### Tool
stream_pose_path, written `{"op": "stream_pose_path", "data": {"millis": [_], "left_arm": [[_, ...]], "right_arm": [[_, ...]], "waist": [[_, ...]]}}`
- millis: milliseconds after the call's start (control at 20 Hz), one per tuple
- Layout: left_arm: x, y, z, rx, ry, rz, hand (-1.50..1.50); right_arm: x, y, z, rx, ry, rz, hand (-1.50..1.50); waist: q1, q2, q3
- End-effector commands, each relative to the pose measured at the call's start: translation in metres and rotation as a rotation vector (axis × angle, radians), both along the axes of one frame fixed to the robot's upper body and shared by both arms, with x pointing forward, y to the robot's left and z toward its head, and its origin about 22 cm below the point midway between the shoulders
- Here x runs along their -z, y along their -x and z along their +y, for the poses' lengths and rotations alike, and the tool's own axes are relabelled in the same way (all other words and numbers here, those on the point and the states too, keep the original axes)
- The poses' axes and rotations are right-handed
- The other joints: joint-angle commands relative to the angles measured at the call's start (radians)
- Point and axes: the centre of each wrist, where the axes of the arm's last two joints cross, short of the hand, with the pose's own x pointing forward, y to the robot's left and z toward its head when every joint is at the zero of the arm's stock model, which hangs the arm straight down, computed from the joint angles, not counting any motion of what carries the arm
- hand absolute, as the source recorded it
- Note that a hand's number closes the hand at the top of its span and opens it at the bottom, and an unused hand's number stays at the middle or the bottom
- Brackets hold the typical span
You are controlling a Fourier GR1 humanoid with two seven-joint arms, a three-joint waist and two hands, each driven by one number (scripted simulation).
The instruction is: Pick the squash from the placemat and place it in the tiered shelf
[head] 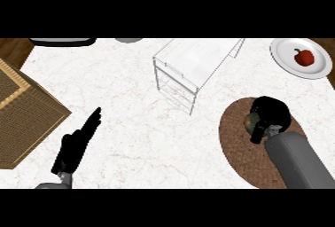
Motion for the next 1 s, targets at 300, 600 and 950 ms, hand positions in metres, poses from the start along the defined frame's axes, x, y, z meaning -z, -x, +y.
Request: {"op": "stream_pose_path", "data": {"millis": [300,600,950], "left_arm": [[0.006,0.007,-0.015,0.009,0.009,0.007,0.0],[-0.004,-0.002,-0.009,0.014,0.03,-0.022,0.0],[-0.005,-0.005,-0.005,0.04,0.0,-0.016,0.0]], "right_arm": [[-0.049,-0.005,-0.002,-0.11,-0.015,-0.173,1.5],[-0.097,-0.02,-0.05,-0.689,-0.198,-0.178,1.5],[-0.195,-0.039,-0.139,-0.806,-0.282,-0.462,1.5]], "waist": [[-0.002,0.003,0.007],[0.027,0.012,0.012],[0.026,0.014,0.009]]}}
